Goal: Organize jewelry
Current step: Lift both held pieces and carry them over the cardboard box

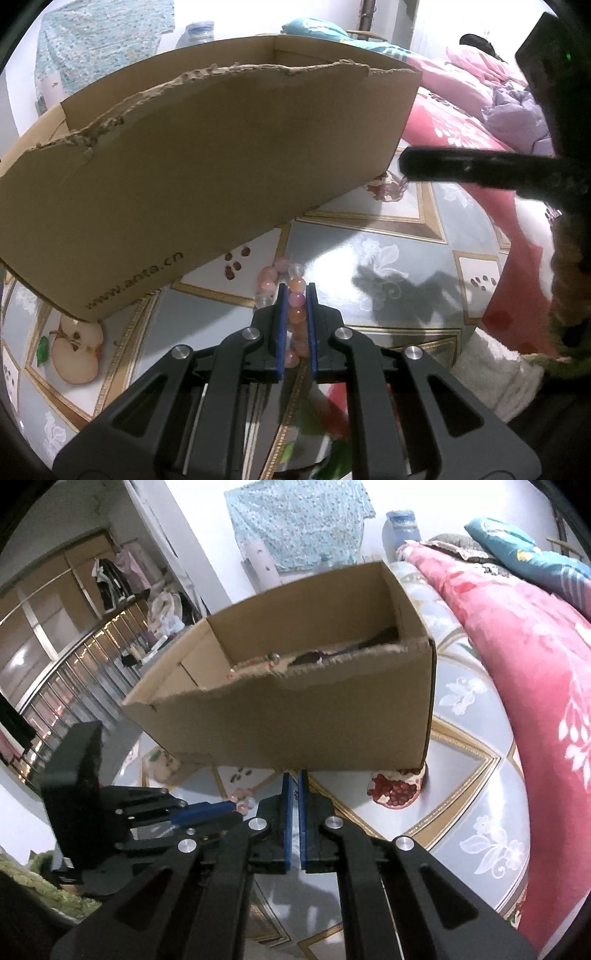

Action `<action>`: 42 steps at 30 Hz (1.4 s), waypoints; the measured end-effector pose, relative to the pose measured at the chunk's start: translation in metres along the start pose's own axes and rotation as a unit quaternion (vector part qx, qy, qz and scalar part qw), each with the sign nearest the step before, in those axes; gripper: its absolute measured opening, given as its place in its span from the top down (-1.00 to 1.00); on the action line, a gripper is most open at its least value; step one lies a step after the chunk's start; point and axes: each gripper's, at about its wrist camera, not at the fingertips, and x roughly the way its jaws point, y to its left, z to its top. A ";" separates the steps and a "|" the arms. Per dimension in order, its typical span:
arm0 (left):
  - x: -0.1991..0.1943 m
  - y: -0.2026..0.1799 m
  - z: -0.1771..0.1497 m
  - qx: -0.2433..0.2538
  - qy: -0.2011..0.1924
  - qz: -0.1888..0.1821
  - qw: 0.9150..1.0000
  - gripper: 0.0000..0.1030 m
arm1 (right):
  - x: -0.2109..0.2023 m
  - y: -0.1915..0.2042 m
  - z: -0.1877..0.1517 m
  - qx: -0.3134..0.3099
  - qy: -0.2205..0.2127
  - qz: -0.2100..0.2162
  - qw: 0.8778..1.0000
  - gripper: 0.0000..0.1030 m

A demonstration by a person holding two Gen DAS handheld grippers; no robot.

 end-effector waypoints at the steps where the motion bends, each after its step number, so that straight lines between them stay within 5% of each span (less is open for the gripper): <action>1: -0.003 0.002 0.001 -0.005 -0.006 0.004 1.000 0.84 | -0.002 0.001 0.002 -0.002 -0.004 0.000 1.000 0.94; 10: -0.054 0.025 0.017 -0.054 -0.073 -0.006 0.996 0.84 | -0.027 0.009 0.037 -0.013 -0.048 0.021 0.999 0.94; 25: -0.128 0.047 0.090 -0.095 -0.163 -0.182 0.965 0.84 | -0.042 0.009 0.118 -0.032 -0.112 0.060 0.991 0.94; 27: -0.122 0.053 0.102 -0.099 -0.157 -0.185 0.965 0.84 | -0.040 0.005 0.122 -0.024 -0.115 0.063 0.991 0.94; 34: -0.059 0.064 0.145 -0.084 -0.080 -0.122 0.986 0.84 | -0.030 -0.011 0.127 -0.002 -0.114 0.069 0.991 0.94; 40: 0.008 0.071 0.164 -0.088 0.006 -0.081 0.993 0.84 | -0.025 -0.024 0.127 0.008 -0.107 0.068 0.992 0.94; 42: 0.023 0.075 0.162 -0.106 0.033 -0.098 0.989 0.84 | -0.023 -0.028 0.126 0.011 -0.105 0.064 0.992 0.94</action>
